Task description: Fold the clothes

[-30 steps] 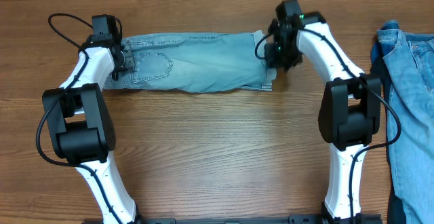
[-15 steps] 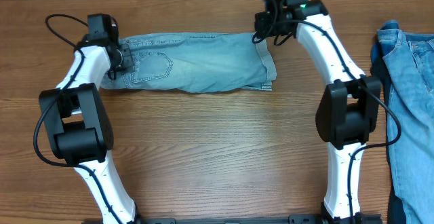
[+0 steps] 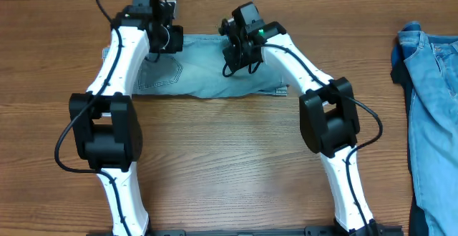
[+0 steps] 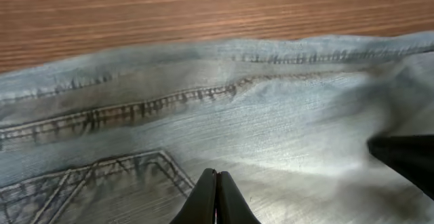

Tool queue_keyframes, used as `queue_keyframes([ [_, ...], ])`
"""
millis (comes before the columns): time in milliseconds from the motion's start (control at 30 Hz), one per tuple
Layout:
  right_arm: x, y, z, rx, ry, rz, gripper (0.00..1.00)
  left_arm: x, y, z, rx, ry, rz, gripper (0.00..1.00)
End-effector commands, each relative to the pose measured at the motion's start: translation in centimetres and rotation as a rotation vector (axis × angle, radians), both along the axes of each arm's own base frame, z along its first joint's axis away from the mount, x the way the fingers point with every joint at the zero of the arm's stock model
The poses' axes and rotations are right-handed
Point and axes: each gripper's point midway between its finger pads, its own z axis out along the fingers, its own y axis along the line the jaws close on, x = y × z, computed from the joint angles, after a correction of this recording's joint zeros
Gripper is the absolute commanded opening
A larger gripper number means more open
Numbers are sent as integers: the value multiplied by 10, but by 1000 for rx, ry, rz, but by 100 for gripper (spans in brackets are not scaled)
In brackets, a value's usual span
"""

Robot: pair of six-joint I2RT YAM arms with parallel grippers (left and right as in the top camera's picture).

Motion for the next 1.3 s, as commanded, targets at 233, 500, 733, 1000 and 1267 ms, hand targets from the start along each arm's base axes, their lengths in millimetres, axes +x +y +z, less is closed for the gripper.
queue_keyframes([
  [233,42,-29,-14,-138,-160,-102,4,12,42,-105,213,82,53,4],
  [500,70,-89,-13,-141,-169,-227,4,35,78,-103,220,0,131,9],
  [733,78,-166,-48,-173,-79,-366,4,40,106,-88,211,-16,180,15],
  [1000,101,-199,33,-172,-198,-475,12,61,103,116,179,-235,234,13],
  [1267,23,-95,104,18,-19,-318,18,-29,5,80,-41,159,84,4],
])
